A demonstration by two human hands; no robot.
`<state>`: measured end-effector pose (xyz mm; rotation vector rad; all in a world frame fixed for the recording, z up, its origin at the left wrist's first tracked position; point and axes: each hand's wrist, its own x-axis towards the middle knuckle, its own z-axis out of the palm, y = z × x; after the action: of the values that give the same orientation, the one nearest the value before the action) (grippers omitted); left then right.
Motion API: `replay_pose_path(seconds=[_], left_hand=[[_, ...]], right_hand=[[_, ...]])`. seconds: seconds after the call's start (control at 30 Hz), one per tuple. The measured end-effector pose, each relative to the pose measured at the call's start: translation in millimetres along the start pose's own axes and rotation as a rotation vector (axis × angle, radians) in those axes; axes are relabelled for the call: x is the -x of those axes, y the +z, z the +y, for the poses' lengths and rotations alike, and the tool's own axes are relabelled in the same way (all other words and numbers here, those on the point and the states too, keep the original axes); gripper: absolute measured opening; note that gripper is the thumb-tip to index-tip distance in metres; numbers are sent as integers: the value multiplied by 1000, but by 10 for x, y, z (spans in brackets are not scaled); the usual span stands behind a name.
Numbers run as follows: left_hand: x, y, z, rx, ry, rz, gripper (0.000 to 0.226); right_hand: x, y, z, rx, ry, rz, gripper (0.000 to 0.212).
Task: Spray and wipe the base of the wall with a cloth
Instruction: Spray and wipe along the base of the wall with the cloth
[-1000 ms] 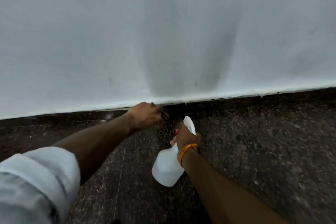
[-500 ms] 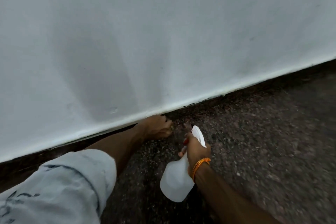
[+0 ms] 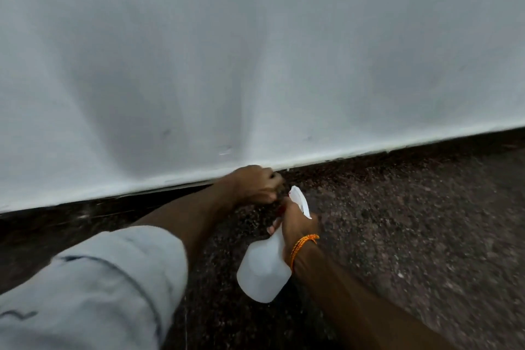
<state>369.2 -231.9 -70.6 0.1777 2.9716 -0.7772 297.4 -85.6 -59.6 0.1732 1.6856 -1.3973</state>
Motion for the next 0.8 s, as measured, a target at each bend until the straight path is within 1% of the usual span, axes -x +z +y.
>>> replay_pose_path(seconds=[0.03,0.07,0.1,0.13,0.2,0.27,0.33,0.4,0.43,0.5,0.6,0.63,0.67,0.73,0.77,0.8], left_hand=[[49,-82,-30,61,22,-121,22],[42,-25,-67,51,33,-218,21],[131,-24,-81,-9,26,-210,24],[202,48,-69,-26,25,-233,29],[442,131,41,-23,79,-236,38],[706,197,68,-13,104,-252,40],[932,105,21,14,82,-317,31],[1125,48,-23,13,73,-423,8],[1202,63,-9,-14,67,-441,10],[1358,5,-3,-45,11,-501,12],[1719,-132,-9,46,-100,-555,29],[1839,-226,6,72,-166,-592,30],[1942,-356,16,79,-227,-651,28],[2041,-616,39,113,-286,-914,26],[2085,-693,67,128,-321,-1016,24],[2075,-801,71,169,-402,-1103,22]], right_hand=[[20,70,16,4,13,-21,18],[39,115,23,-4,29,-34,12],[79,152,25,-17,49,-53,3],[101,172,15,-28,71,-76,6],[116,161,0,-57,115,-110,17],[119,151,-19,-83,144,-124,23],[99,135,-41,-84,139,-136,24],[88,130,-55,-71,136,-136,21],[89,129,-50,-67,134,-148,20],[99,163,-19,-64,138,-185,22],[157,287,117,-29,163,-235,25],[203,345,173,-27,178,-250,26],[238,405,244,-34,205,-264,26],[334,509,405,-47,259,-295,22],[407,549,472,-49,296,-315,18],[470,594,533,-48,330,-320,16]])
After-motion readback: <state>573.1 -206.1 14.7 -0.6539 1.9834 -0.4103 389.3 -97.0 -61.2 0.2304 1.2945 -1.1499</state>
